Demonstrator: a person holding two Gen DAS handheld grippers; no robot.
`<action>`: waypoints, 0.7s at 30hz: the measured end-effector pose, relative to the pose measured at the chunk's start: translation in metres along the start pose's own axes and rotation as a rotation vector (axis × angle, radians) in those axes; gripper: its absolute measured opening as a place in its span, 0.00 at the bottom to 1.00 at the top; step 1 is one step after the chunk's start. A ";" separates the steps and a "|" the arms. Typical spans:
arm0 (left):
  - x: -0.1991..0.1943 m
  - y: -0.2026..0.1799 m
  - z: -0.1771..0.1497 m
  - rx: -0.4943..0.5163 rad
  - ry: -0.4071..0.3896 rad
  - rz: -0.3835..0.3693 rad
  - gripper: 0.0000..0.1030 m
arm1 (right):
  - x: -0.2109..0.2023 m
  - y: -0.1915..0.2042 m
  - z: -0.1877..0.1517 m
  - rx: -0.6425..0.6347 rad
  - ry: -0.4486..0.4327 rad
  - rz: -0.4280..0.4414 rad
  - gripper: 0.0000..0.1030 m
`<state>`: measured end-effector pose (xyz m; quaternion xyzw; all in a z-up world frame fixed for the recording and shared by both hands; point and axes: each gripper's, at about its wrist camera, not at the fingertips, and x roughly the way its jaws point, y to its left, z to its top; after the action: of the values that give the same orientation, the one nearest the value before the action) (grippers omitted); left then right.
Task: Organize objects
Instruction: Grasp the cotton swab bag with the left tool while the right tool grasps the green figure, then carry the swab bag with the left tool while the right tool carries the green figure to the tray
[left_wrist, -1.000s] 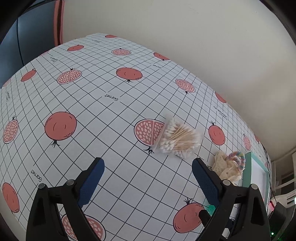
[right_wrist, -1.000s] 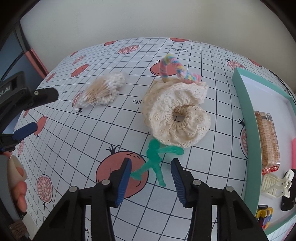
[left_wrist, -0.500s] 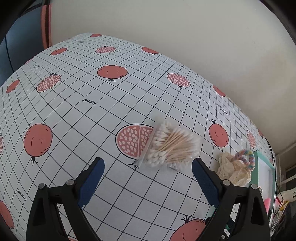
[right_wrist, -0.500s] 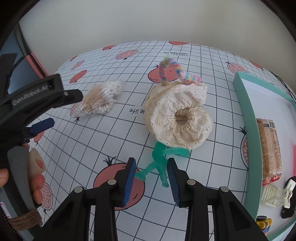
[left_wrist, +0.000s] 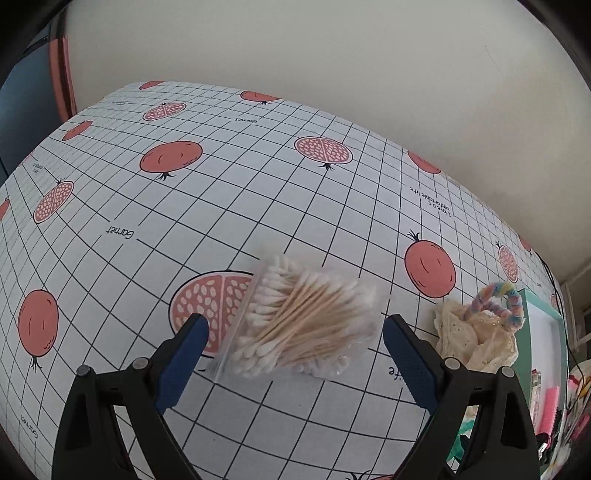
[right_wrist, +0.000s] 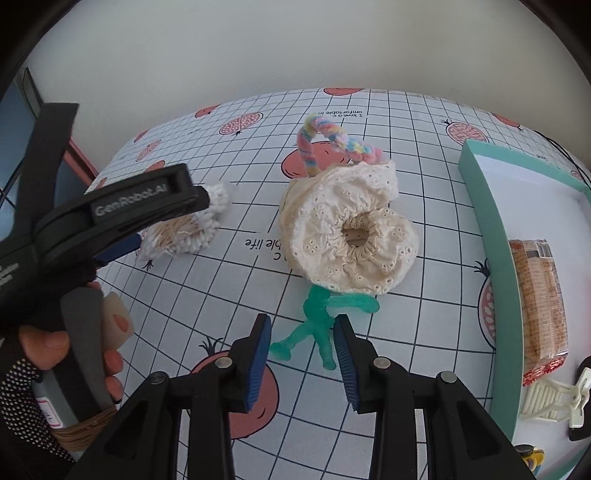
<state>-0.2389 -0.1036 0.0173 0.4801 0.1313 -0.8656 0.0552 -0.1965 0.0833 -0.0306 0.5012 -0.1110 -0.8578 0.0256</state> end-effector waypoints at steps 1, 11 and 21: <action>0.003 -0.002 0.000 0.007 0.002 0.010 0.93 | 0.000 0.000 0.000 0.001 -0.001 0.002 0.36; 0.012 -0.013 -0.006 0.077 0.021 0.067 0.90 | 0.000 -0.004 0.002 0.009 0.002 0.015 0.36; 0.005 -0.009 -0.010 0.068 0.033 0.090 0.63 | -0.003 -0.005 0.000 -0.006 0.016 0.008 0.36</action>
<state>-0.2356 -0.0922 0.0100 0.5015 0.0808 -0.8581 0.0753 -0.1953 0.0882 -0.0292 0.5076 -0.1100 -0.8540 0.0313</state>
